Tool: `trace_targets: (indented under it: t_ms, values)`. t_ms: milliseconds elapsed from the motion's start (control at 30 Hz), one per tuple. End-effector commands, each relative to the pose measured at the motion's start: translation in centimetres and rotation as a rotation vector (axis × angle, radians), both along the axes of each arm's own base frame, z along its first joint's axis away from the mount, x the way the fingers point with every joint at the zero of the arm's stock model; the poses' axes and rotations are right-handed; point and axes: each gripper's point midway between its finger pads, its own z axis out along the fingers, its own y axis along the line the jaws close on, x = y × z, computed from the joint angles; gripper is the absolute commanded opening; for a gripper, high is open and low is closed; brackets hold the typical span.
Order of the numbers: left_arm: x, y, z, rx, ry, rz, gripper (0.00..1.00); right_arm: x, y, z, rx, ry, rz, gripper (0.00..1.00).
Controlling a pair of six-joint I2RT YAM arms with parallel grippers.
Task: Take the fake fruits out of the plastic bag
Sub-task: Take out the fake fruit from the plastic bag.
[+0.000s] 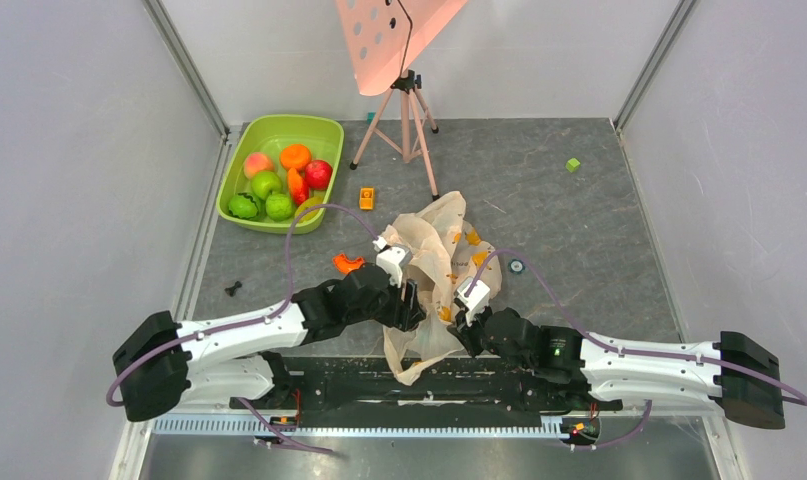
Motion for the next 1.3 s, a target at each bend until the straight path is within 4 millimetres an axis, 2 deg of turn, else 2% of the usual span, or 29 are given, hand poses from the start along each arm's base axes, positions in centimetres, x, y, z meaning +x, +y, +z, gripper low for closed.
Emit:
trace_targets:
  t_ms: [0, 200, 467, 900, 1100, 1167, 1267]
  values:
    - [0.3, -1.6, 0.0, -0.048, -0.009, -0.017, 0.65, 0.3, 0.2, 0.7, 0.02, -0.011, -0.018, 0.02]
    - [0.9, -1.3, -2.3, 0.026, -0.017, -0.011, 0.65, 0.3, 0.2, 0.7, 0.015, -0.01, -0.018, 0.02]
    - [0.5, -0.9, -4.7, 0.073, 0.005, -0.02, 0.65, 0.3, 0.1, 0.6, 0.011, -0.009, -0.021, 0.03]
    - [-0.5, 0.3, -7.2, 0.154, 0.02, -0.038, 0.64, 0.2, 0.4, 0.7, 0.012, -0.005, -0.015, 0.02]
    - [-1.0, 0.5, -7.1, 0.149, 0.029, -0.051, 0.66, 0.2, 0.4, 0.7, 0.012, -0.004, -0.014, 0.02]
    - [-1.0, 0.6, -6.9, 0.146, 0.025, -0.05, 0.63, 0.2, 0.4, 0.7, 0.013, -0.003, -0.013, 0.02]
    - [-0.9, 0.5, -6.4, 0.14, 0.022, -0.045, 0.47, 0.1, 0.4, 0.7, 0.015, -0.001, -0.011, 0.02]
